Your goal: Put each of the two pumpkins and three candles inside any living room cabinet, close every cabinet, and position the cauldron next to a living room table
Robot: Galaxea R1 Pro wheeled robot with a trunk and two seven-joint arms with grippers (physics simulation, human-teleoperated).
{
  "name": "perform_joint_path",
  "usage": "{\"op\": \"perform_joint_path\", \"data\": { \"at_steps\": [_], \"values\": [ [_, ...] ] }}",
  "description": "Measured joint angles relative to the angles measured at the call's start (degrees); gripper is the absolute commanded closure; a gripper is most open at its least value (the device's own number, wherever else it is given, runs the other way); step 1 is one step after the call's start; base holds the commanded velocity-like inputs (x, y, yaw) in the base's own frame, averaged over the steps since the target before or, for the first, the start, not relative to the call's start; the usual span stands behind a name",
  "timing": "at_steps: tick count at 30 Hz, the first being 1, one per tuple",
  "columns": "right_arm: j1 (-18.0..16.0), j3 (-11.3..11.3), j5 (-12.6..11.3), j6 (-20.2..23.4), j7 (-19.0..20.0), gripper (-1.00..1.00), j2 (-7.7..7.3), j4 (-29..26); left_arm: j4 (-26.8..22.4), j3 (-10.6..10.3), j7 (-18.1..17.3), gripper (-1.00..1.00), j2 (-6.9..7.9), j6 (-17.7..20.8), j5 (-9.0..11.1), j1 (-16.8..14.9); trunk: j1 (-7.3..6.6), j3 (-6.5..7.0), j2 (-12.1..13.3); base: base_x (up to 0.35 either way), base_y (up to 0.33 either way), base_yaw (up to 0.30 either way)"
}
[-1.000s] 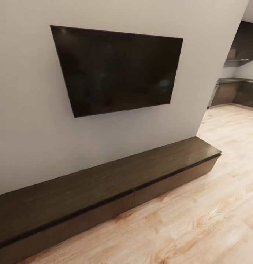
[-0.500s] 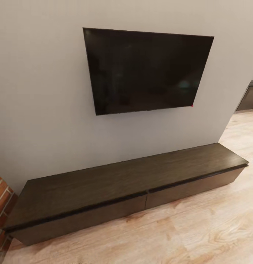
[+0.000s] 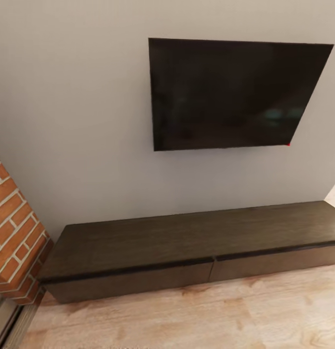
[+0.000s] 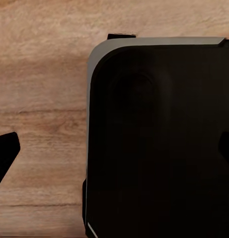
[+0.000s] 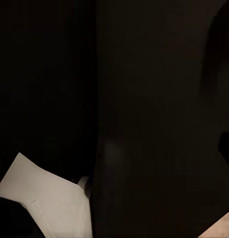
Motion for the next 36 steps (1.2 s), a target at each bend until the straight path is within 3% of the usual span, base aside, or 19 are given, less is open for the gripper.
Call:
{"op": "perform_joint_path", "data": {
  "at_steps": [9, 16, 18, 22, 27, 31, 33, 36],
  "values": [
    [0.0, 0.0, 0.0, -0.05, 0.02, -1.0, -0.07, 0.0, 0.02, -0.01, 0.0, -1.0, 0.0, 0.0, 0.0, 0.0, 0.0, 0.0, 0.0, -0.012, 0.0, 0.295],
    [0.0, -0.16, -0.21, -0.21, 0.0, -1.0, -0.31, 0.0, -0.02, 0.03, 0.0, -1.0, 0.0, 0.04, 0.0, 0.0, 0.0, 0.0, 0.0, -0.01, 0.0, 0.063],
    [0.0, -0.52, -0.63, -1.97, -0.04, -1.0, -0.44, 0.0, -0.03, 0.05, -0.03, -1.0, 0.0, 0.2, 0.0, 0.0, 0.0, 0.0, 0.0, -0.001, 0.0, 0.008],
    [0.0, -0.49, -0.83, -13.51, -0.06, -1.0, -0.97, 0.79, -0.21, 0.19, -0.01, -1.0, 0.02, 0.81, -0.01, 0.0, 0.0, 0.0, 0.0, 0.0, 0.0, 0.002],
    [0.08, -0.42, -0.7, -17.93, -0.09, -1.0, -4.04, 3.65, -1.29, 0.37, 0.34, -1.0, 0.08, 1.61, 0.09, -0.07, 0.0, 0.0, 0.0, 0.0, 0.0, 0.0],
    [0.09, -0.44, -0.81, -18.4, -0.09, -1.0, -5.41, 4.25, -7.41, 0.38, 3.22, -1.0, 0.09, 9.69, 0.13, -0.09, 0.0, 0.0, 0.0, 0.0, 0.0, 0.0],
    [0.09, -0.45, -0.85, -18.51, -0.07, -1.0, -5.59, 4.28, -10.85, 0.36, 4.37, -1.0, 0.11, 14.53, 0.17, -0.09, 0.0, 0.0, 0.0, 0.0, 0.0, 0.0],
    [0.09, -0.65, -1.05, -18.6, 0.06, -1.0, -5.39, 4.27, -15.27, 0.39, 5.03, -1.0, 0.21, 18.21, 0.26, -0.1, 0.0, 0.0, 0.0, 0.0, 0.0, 0.0]
  ]
}}
